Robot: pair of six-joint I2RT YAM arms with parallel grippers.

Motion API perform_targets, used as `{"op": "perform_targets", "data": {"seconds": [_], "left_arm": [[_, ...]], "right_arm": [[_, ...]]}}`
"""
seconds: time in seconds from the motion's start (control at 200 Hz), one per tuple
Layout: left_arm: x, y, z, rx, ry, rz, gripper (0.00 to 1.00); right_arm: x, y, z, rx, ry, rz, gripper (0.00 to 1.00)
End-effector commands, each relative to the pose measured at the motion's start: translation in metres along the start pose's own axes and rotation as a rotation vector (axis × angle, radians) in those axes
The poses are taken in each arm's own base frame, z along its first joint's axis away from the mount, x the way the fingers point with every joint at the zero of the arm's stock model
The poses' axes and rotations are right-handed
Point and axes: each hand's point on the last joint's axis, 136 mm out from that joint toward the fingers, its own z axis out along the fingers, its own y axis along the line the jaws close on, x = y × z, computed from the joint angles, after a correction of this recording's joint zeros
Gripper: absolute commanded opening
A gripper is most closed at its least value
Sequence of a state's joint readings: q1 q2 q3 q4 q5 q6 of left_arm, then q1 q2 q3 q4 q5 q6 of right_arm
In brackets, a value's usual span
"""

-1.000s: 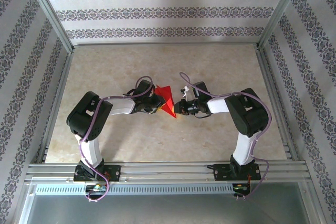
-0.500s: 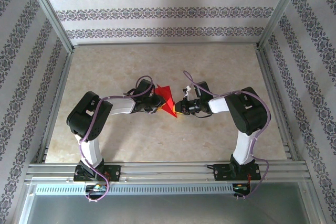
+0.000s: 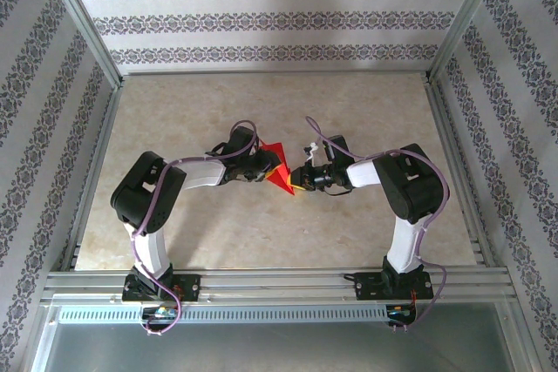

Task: Fold a paper plane with a square sheet of paper (pick it up from the middle)
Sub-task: Fourth fold the wing at the center of the table.

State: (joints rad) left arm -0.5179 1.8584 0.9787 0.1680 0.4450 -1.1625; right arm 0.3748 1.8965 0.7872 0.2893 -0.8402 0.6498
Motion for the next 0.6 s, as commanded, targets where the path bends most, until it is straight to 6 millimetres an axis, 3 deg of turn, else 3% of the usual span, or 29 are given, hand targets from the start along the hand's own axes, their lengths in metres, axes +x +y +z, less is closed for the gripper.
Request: {"op": "perform_targets", "data": {"seconds": [0.0,0.595], "left_arm": [[0.002,-0.006,0.009,0.021,0.022,0.037,0.37],[0.009,0.039,0.018,-0.211,0.073,-0.016,0.38]], "right_arm": [[0.008,-0.024,0.004,0.055,0.022,0.063,0.14],[0.007,-0.027,0.003,0.074,0.025,0.052,0.23]]}}
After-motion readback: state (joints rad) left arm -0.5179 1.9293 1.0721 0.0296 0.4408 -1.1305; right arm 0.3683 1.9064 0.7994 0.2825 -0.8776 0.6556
